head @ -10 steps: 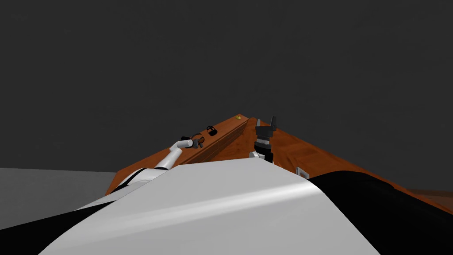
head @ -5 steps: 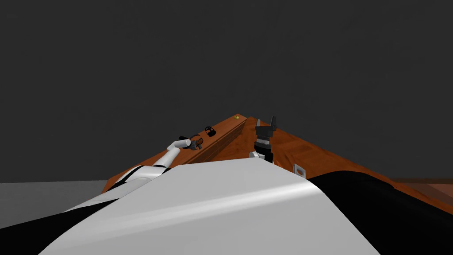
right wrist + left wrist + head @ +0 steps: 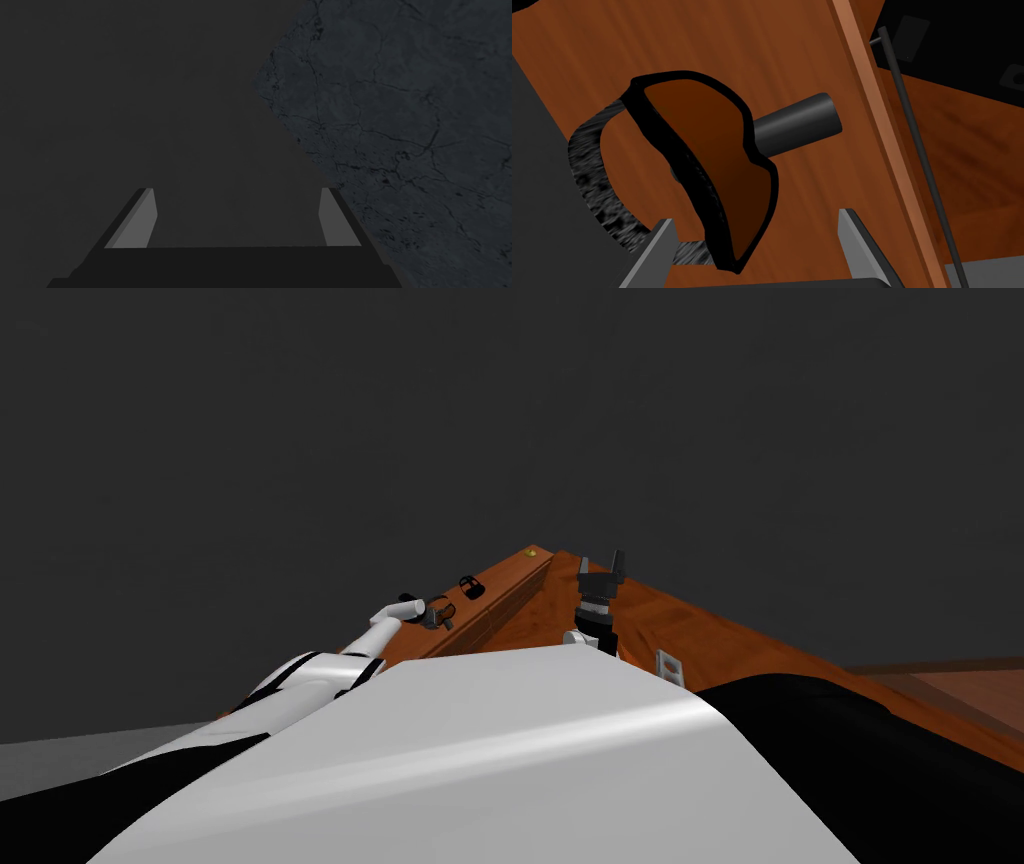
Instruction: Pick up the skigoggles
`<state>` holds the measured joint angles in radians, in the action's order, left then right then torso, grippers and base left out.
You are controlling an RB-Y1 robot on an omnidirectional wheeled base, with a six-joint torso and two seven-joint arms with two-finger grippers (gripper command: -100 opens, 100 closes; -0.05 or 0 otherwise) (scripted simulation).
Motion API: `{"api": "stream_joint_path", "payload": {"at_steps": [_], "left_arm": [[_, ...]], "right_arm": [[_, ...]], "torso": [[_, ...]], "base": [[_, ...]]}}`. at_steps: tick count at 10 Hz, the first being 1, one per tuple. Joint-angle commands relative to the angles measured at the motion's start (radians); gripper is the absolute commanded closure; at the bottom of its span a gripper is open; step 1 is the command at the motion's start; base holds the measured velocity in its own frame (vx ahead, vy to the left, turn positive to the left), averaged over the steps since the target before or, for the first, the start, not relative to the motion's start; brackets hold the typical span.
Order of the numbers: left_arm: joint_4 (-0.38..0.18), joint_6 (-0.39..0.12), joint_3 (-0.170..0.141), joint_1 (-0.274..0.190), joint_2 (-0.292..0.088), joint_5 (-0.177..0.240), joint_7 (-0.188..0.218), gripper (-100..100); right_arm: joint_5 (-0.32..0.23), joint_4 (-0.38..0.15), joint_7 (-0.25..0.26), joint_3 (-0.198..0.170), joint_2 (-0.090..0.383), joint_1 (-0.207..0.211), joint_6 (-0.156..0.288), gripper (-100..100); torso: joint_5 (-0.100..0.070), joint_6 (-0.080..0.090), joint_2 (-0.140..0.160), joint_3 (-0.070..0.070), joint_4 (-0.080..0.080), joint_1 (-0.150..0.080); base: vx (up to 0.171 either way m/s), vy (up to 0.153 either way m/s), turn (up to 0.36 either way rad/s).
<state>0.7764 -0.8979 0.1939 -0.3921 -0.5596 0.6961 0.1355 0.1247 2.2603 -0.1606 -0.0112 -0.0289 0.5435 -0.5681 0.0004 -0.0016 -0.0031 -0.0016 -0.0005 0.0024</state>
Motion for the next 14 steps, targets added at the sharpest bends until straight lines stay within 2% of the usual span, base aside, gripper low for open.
{"api": "stream_joint_path", "payload": {"at_steps": [1, 2, 3, 4, 5, 6, 8, 9, 10, 14], "left_arm": [[-0.04, -0.033, 0.006, -0.023, -0.027, 0.014, 0.011, -100], [-0.052, -0.038, 0.007, -0.03, -0.034, 0.018, 0.013, -100], [-0.05, -0.025, 0.007, -0.027, -0.024, 0.013, 0.008, -100], [-0.051, -0.028, 0.008, -0.028, -0.025, 0.013, 0.01, 0], [-0.074, 0.006, -0.008, -0.011, -0.011, 0.006, -0.001, -100], [-0.074, 0.006, -0.008, -0.011, -0.011, 0.006, -0.001, -100], [-0.097, 0.04, -0.024, 0.007, 0.002, -0.002, -0.013, -100], [-0.078, 0.024, -0.018, 0.006, -0.002, -0.004, -0.001, -100], [-0.078, 0.026, -0.019, 0.008, -0.001, -0.005, -0.001, 100], [-0.076, 0.028, -0.02, 0.005, -0.002, -0.004, 0.0, 100]], "right_arm": [[0.0, 0.0, 0.0, 0.0, 0.0, 0.0, 0.0, 0], [0.0, 0.0, 0.0, 0.0, 0.0, 0.0, 0.0, 0], [0.0, 0.0, 0.0, 0.0, 0.0, 0.0, 0.0, 0], [0.0, 0.0, 0.0, 0.0, 0.0, 0.0, 0.0, 0], [0.0, 0.0, 0.0, 0.0, 0.0, 0.0, 0.0, 0], [0.0, 0.0, 0.0, 0.0, 0.0, 0.0, 0.0, 0], [0.0, 0.0, 0.0, 0.0, 0.0, 0.0, 0.0, 0], [0.0, 0.0, 0.0, 0.0, 0.0, 0.0, 0.0, 0], [0.0, 0.0, 0.0, 0.0, 0.0, 0.0, 0.0, 0], [0.0, 0.0, 0.0, 0.0, 0.0, 0.0, 0.0, 0]], "torso": [[0.0, 0.0, 0.0, 0.0, 0.0, 0.0], [0.0, 0.0, -0.002, -0.001, 0.0, 0.001], [0.0, 0.0, -0.002, -0.001, 0.0, 0.002], [0.0, 0.0, 0.0, 0.0, 0.0, 0.0], [0.0, 0.0, 0.001, 0.001, 0.0, -0.001], [0.0, 0.0, 0.001, 0.001, 0.0, -0.001], [0.0, 0.0, 0.0, 0.0, 0.0, -0.001], [0.0, 0.0, 0.001, 0.0, 0.0, -0.001], [0.0, 0.0, 0.001, 0.001, 0.0, -0.001], [0.001, 0.0, 0.002, 0.0, -0.001, -0.002]], "base": [[0.071, 0.041, -0.145], [0.069, 0.052, -0.112], [0.027, 0.025, -0.019], [0.005, 0.005, 0.003], [0.027, 0.014, -0.084], [0.033, 0.014, -0.056], [0.034, 0.013, -0.058], [0.013, 0.006, -0.009], [0.0, 0.0, 0.0], [0.001, 0.001, 0.0]]}}
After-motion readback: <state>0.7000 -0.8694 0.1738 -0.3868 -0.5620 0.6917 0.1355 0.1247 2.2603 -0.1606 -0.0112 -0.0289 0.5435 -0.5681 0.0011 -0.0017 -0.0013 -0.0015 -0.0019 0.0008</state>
